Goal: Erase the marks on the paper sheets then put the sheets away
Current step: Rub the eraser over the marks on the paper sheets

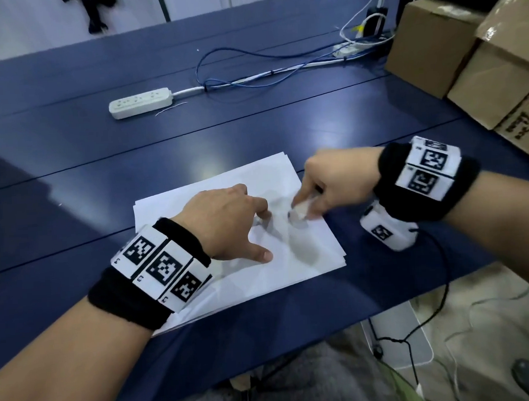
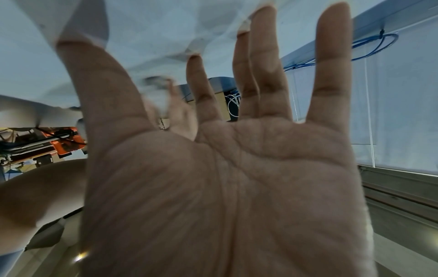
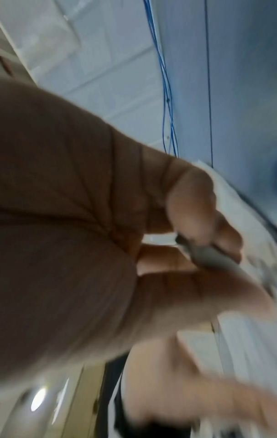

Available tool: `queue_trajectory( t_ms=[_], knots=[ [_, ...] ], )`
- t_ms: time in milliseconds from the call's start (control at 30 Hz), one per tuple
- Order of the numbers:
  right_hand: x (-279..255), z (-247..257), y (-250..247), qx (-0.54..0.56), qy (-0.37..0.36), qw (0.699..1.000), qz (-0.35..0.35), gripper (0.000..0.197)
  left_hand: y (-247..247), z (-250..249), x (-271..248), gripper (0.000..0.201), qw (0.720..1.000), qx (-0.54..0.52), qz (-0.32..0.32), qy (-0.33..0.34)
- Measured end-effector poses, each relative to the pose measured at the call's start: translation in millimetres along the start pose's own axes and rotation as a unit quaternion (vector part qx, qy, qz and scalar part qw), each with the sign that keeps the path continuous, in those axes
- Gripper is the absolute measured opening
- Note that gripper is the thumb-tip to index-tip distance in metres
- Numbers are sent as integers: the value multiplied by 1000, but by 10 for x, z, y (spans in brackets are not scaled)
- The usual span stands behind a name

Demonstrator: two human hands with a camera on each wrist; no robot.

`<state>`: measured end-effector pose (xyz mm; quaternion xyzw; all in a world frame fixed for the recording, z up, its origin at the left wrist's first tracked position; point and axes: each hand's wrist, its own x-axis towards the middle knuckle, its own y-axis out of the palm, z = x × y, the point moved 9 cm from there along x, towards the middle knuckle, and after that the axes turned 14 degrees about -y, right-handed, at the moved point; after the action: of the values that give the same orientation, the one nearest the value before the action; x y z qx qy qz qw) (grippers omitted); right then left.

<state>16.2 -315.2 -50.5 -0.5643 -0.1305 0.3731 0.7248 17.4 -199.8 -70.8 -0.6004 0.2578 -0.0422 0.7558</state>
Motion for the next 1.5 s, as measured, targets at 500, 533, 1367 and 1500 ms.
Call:
queue_trajectory(
  t_ms=[500,533,1367,1500],
  knots=[
    [37,-132,-113,-50,27,997,-46,27,0,-4,0,69,1000,2,1,-4],
    [25,-158,-121,-60,36,996,-57,28,-1,-4,1,69,1000,2,1,-4],
    [-3,-198,-161,-42,32,997,-47,28,-17,-16,39,69,1000,1,0,0],
    [-181,132,186,26,-52,997,51,34,11,0,53,70,1000,1,-2,2]
  ],
)
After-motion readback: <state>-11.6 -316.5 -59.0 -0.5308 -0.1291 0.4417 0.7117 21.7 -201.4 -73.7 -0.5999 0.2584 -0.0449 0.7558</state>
